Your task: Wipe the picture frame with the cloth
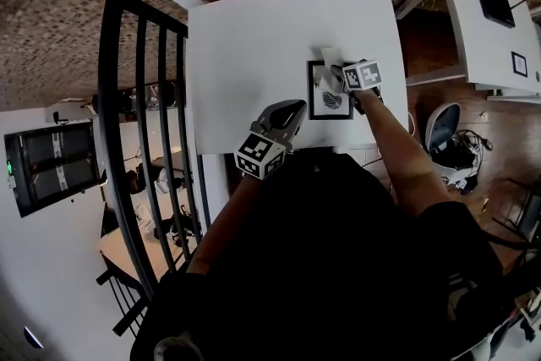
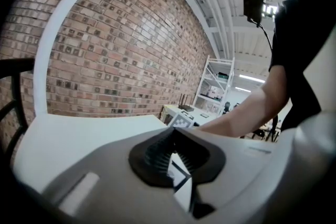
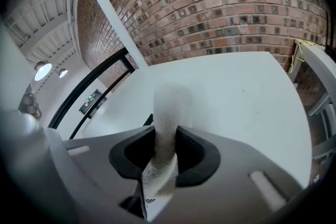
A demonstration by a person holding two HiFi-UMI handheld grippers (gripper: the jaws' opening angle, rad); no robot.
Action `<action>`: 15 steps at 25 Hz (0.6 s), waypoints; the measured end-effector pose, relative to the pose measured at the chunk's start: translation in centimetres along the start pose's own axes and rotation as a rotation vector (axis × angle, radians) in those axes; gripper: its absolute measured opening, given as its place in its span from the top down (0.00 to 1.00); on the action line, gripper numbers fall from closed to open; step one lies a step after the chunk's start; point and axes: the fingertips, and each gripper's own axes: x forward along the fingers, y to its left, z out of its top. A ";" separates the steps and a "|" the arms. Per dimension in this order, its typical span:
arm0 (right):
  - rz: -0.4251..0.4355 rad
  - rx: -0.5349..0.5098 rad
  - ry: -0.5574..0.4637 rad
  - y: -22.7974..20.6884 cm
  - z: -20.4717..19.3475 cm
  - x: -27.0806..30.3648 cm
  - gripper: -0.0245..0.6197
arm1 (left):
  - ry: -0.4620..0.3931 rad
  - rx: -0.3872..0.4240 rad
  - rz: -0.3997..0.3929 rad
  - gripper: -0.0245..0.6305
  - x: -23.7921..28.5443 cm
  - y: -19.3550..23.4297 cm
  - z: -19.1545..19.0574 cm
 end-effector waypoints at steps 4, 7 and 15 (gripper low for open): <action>-0.035 0.013 -0.007 -1.8 -0.4 -1.4 0.81 | 0.002 0.005 -0.021 0.96 0.4 -0.4 0.1; -0.061 0.034 -0.014 -3.0 -0.6 -2.4 0.81 | 0.003 0.014 -0.032 0.96 0.5 -0.4 0.0; -0.100 0.064 -0.056 -5.1 -0.4 -4.7 0.81 | 0.003 0.017 -0.043 0.96 0.7 -1.3 0.0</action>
